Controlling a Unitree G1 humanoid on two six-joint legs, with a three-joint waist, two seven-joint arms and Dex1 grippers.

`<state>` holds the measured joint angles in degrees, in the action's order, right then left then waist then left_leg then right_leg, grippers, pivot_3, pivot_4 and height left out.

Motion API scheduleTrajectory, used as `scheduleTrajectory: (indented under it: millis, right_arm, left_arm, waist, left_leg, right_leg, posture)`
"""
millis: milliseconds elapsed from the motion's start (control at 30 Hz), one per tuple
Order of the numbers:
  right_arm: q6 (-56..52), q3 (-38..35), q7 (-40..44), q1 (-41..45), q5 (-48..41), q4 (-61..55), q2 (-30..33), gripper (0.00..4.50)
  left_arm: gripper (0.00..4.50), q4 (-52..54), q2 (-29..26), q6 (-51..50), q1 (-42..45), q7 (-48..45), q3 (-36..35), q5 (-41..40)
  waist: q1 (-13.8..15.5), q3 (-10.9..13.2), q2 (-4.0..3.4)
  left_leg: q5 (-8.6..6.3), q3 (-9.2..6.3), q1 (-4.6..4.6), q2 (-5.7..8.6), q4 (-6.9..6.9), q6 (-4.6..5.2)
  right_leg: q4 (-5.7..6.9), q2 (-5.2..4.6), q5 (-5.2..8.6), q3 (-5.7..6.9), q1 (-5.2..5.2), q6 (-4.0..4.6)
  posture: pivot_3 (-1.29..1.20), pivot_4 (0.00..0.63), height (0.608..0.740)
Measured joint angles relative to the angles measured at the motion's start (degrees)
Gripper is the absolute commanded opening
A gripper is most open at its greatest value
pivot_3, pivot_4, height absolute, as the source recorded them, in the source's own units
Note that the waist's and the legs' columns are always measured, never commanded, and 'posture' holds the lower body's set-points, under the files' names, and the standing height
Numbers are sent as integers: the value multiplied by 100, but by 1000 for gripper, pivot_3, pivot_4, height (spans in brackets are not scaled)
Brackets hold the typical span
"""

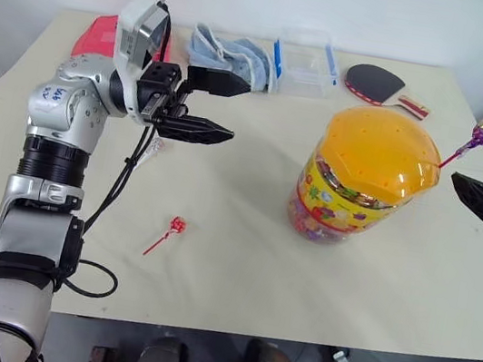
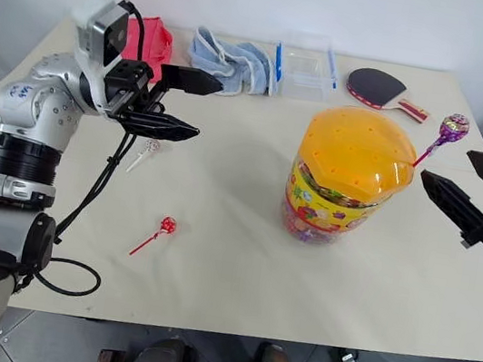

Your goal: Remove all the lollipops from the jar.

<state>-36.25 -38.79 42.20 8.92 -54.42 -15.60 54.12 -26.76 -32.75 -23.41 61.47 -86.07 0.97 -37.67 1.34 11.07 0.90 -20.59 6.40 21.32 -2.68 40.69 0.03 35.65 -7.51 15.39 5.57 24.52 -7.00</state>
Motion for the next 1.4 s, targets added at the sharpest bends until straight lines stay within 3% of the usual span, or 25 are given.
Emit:
scheduleTrajectory:
  millis: [167,233,667,1000,1100,1200,1400]
  right_arm:
    - [-7,440,90,600,49,288,0,4500]
    - [-9,595,161,733,53,339,0,4107]
    - [-261,746,128,1307,23,437,-25,28]
    - [-465,170,-295,2111,-20,508,647,28]
    - [-891,-81,-345,1202,430,742,1179,28]
    - [-1459,-149,-314,273,865,1342,1257,28]
    - [-1809,612,-433,-104,1608,2114,1245,28]
  left_arm:
    - [4489,-65,1,165,-58,0,136,-211]
    - [4500,-65,1,205,-61,0,169,-275]
    - [4500,-56,4,289,-63,0,249,-370]
    - [4500,-72,9,360,-62,0,429,-508]
    - [4500,-94,-14,374,-50,0,472,-518]
    - [4500,-92,-89,371,-53,0,469,-558]
    - [4500,46,-210,227,-177,0,510,-696]
  waist:
    - [9,0,0]
    - [10,0,0]
    - [0,0,0]
    - [19,0,0]
    - [32,-5,9]
    - [15,-10,18]
    - [-92,-12,1]
  left_leg:
    - [-1,0,3,0,6,2]
    - [-1,-2,5,0,6,2]
    - [-2,-2,7,0,6,3]
    - [-3,-5,14,0,6,6]
    - [-5,-5,18,0,5,8]
    - [-6,1,19,2,7,11]
    - [-5,3,9,-1,0,9]
  right_leg:
    - [-1,-1,-1,0,0,-2]
    - [-2,0,-1,2,0,-2]
    - [-2,0,-1,3,1,-2]
    - [-11,-3,-1,8,2,-2]
    - [-14,-4,-1,12,1,-2]
    - [-17,-7,-5,7,2,-9]
    - [-12,-3,-4,2,3,-8]
  posture:
    - [0,150,740]
    - [0,150,740]
    - [0,150,740]
    - [0,150,740]
    - [0,150,740]
    - [0,150,740]
    - [0,150,740]
